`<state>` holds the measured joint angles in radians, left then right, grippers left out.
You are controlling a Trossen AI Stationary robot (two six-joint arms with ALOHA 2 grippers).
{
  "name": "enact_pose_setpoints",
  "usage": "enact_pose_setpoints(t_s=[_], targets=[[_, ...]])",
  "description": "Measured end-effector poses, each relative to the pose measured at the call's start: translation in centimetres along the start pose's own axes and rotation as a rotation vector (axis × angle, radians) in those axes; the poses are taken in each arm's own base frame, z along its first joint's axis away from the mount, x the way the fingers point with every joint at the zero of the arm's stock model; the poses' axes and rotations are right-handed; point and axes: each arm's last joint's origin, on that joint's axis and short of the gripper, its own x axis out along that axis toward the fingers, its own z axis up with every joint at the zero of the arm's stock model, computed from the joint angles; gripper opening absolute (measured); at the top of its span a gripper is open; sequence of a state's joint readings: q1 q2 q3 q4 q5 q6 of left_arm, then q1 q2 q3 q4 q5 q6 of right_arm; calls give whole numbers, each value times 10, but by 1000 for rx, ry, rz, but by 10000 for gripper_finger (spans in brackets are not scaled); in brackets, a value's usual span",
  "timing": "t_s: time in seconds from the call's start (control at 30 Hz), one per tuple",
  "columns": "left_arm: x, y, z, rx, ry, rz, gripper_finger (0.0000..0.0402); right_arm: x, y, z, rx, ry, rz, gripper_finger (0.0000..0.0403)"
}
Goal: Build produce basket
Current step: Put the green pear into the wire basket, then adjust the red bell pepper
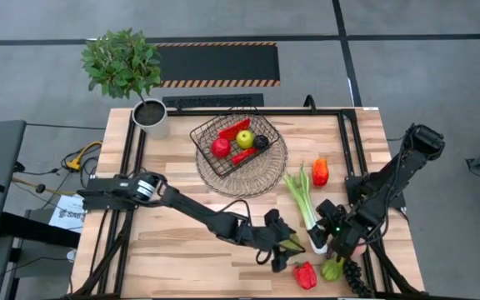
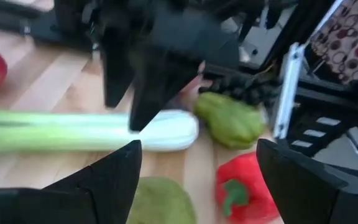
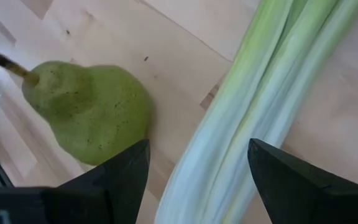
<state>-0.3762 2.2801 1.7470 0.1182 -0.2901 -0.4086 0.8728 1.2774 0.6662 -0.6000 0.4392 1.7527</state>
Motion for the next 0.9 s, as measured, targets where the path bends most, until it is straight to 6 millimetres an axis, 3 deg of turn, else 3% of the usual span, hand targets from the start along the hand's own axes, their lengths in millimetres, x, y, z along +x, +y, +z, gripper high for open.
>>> enact_pose_setpoints(t_s=[0.13,0.43,0.63,0.77,0.9], targets=[[14,8,-17,-48,14,29,303,-1,0,-3,-10,11,8,291],[24,11,-35,-114,62,8,303,-3,0,-7,-28,24,17,291],[15,5,-14,-140,-2,-47,303,-3,0,-7,-27,21,19,291],[16,7,-16,-147,26,-70,303,-3,0,-7,-22,16,23,291],[1,3,2,-124,98,-167,303,-3,0,-7,-22,16,24,291]])
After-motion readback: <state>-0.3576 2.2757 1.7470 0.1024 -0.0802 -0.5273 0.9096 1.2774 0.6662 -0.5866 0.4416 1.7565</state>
